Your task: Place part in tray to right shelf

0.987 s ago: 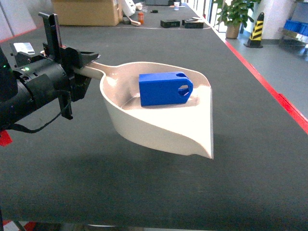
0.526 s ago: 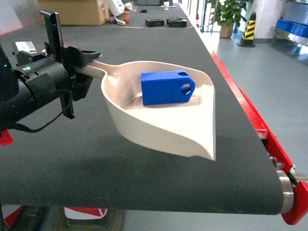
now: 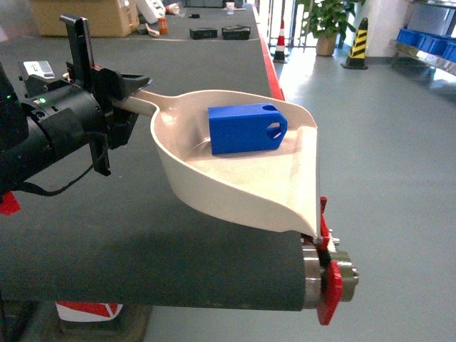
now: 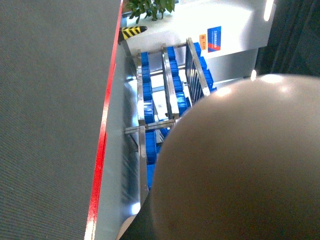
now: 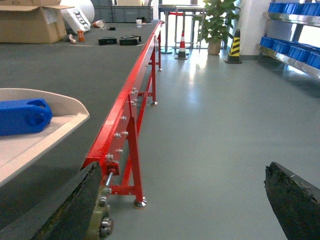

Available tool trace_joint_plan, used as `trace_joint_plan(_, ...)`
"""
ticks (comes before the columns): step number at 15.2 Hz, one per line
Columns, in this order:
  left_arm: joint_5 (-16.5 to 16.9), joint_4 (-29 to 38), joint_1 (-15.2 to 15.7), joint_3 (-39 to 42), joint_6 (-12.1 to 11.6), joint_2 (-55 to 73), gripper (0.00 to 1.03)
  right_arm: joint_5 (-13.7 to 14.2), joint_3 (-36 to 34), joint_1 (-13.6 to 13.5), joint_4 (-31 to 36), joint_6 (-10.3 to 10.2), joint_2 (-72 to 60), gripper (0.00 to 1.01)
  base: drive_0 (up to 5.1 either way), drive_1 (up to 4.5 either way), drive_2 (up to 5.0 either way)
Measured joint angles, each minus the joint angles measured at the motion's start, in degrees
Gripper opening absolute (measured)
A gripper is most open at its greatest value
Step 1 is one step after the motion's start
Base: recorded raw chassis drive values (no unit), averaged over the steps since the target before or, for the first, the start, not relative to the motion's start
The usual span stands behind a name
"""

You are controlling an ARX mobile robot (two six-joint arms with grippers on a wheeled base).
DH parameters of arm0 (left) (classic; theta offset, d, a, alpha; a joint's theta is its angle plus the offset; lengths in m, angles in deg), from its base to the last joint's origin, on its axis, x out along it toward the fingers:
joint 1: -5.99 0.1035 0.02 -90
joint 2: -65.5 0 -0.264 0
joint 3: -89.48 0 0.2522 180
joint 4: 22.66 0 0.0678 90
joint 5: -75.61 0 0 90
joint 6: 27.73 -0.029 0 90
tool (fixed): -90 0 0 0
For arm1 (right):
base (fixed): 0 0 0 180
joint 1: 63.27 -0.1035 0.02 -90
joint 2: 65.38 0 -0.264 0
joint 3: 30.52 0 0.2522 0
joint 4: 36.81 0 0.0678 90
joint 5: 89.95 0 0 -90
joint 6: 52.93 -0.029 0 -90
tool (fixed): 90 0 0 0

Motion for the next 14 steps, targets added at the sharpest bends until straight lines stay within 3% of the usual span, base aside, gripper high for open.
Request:
trace_joint_plan(9,-0.1,0.0,0.0,0.0,0.0,-0.1,0.14,0.0,0.0,0.0,-0.1,0.0,0.0,0.98,4.5,-3.87,-0.7)
trace_joint_plan(14,-0.1,-0.2,0.0,0.0,0.0,-0.2,0.14,0.0,0.0,0.0,-0.1,0.0,0.0,0.98,5.0,-2.62,-2.2)
